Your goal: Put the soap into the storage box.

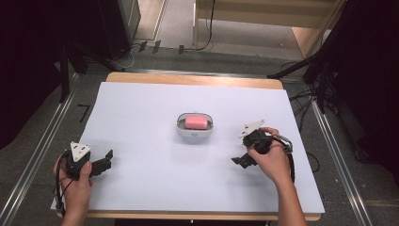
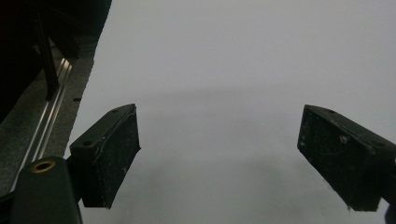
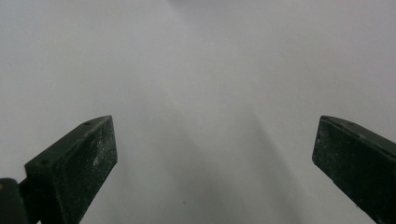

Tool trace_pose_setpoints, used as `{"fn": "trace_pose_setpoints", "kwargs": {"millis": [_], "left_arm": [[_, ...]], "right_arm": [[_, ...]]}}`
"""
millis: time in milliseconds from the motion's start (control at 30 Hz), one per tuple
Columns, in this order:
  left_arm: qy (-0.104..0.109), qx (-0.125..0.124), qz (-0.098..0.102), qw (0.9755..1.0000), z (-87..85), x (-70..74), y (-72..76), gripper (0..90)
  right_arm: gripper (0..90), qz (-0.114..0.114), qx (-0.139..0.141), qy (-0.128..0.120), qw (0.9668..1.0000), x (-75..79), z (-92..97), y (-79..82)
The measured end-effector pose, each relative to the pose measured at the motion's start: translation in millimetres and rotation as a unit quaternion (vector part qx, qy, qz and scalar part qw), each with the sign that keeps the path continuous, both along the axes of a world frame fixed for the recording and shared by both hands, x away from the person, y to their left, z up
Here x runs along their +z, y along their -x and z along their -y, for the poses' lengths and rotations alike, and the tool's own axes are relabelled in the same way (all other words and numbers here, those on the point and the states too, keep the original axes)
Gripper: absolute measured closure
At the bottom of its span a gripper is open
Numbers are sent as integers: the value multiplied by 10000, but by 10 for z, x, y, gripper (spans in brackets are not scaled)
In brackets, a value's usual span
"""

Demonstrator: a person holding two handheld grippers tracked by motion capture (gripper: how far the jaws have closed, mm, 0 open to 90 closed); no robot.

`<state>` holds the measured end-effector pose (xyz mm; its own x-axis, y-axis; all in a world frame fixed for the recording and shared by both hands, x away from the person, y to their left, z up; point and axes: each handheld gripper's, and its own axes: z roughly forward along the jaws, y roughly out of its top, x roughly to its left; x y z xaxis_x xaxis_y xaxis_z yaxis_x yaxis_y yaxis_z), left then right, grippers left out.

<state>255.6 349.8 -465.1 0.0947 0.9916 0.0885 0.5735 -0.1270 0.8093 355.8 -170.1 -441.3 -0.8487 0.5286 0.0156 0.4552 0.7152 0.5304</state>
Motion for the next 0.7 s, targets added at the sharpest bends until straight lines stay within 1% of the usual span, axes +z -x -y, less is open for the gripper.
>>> {"fn": "trace_pose_setpoints", "kwargs": {"millis": [100, 133, 167, 233, 367, 400, 433, 467, 500, 533, 567, 633, 700], "left_arm": [[-16, 1, -6, 10000, 2, 1, 1, 137], [-16, 1, -6, 10000, 2, 1, 1, 137], [-17, -1, 2, 10000, 3, 0, 0, 137], [-19, -1, 4, 10000, 3, -1, 0, 137], [-26, 2, 7, 10000, 8, -3, -2, 137], [-26, 2, 7, 10000, 8, -3, -2, 137], [-30, -2, 7, 10000, 8, -2, 0, 137], [-33, -4, 7, 10000, 9, -2, 0, 137], [-41, -5, 5, 10000, 11, -2, 1, 137], [-47, -9, 6, 10000, 12, -2, 1, 137], [-54, -12, 6, 10000, 12, -2, 1, 137], [-53, -9, 11, 10000, 12, -2, 2, 137], [-56, -11, 12, 10000, 13, -2, 2, 137]], "right_arm": [[5, 22, -74, -47, 10000, -32, 89, 37], [5, 22, -74, -47, 10000, -32, 89, 37], [1, 28, -121, -57, 9999, -53, 158, 67], [1, 37, -136, -68, 9999, -62, 183, 76], [0, 69, -261, -149, 9995, -125, 360, 138], [0, 69, -261, -149, 9995, -125, 360, 138], [0, 83, -308, -205, 9993, -145, 426, 162], [0, 57, -364, -233, 9991, -151, 448, 176], [0, 108, -345, -257, 9990, -161, 484, 180], [0, 80, -403, -274, 9988, -168, 511, 196], [0, 115, -427, -316, 9985, -176, 541, 204], [0, 101, -472, -390, 9981, -190, 593, 230], [0, 105, -511, -409, 9978, -207, 643, 254]]}}
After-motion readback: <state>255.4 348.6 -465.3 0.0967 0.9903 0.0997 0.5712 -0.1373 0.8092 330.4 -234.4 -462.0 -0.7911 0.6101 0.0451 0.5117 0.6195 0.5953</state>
